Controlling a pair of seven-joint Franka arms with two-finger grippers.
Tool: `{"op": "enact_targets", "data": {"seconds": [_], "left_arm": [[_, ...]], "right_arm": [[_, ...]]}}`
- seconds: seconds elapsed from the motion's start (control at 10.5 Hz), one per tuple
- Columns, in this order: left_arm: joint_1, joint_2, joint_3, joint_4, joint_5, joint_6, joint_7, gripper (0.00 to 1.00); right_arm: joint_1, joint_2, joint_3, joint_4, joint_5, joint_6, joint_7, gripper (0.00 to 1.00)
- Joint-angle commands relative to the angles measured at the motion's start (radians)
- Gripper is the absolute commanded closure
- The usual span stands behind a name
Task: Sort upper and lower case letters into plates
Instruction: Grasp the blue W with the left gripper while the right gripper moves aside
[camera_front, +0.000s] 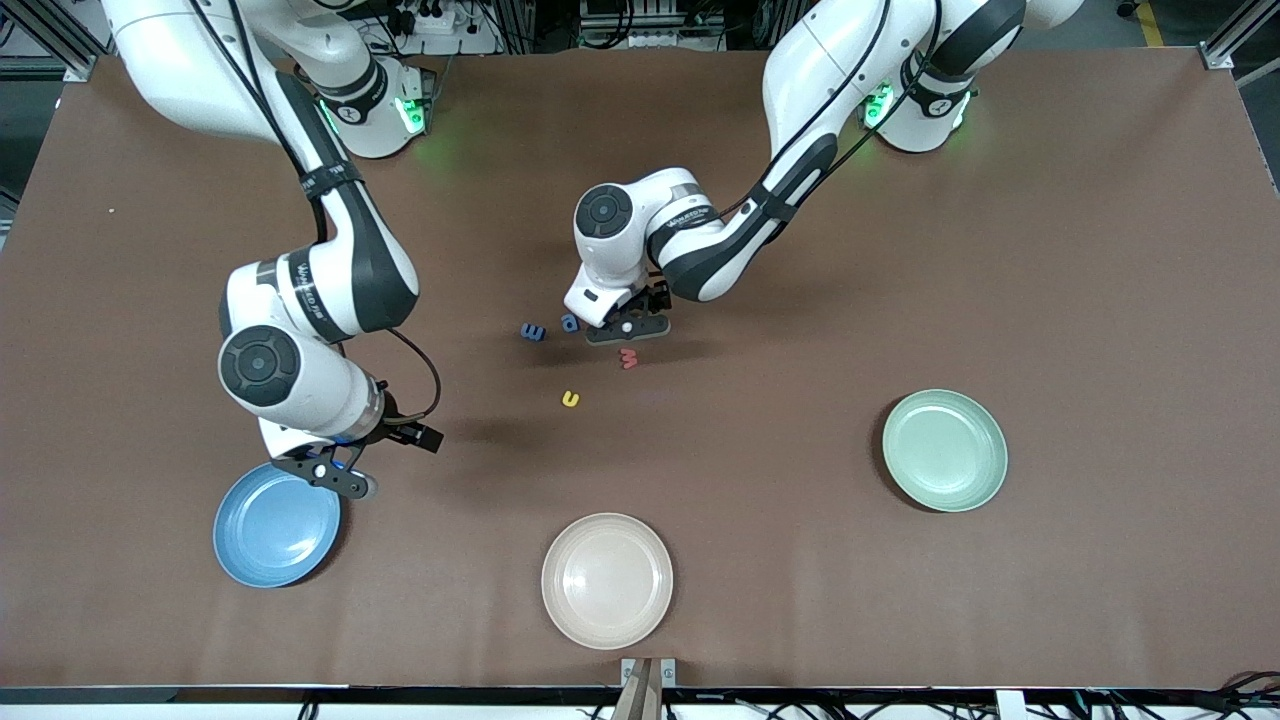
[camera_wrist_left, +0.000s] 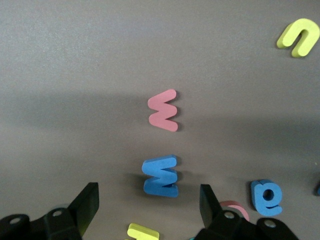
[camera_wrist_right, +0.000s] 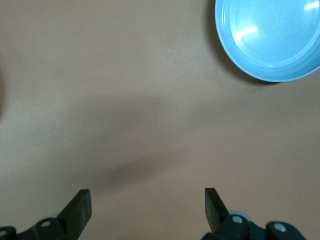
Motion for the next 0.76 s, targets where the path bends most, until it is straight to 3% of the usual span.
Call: {"op": "enact_targets", "data": {"seconds": [0.0, 0.67], "left_arm": [[-0.005, 0.012, 0.004, 0.008, 0.033, 0.012, -0.020, 0.18], [-0.005, 0.028, 0.012, 0.009, 0.053, 0.046, -0.011, 0.24]], "right_arm": [[0.003, 0.022, 0.005, 0.023, -0.016, -0.010, 0.006, 0.00], [0.009, 0.032, 0.007, 0.022, -0.016, -0.010, 0.012, 0.00]]}}
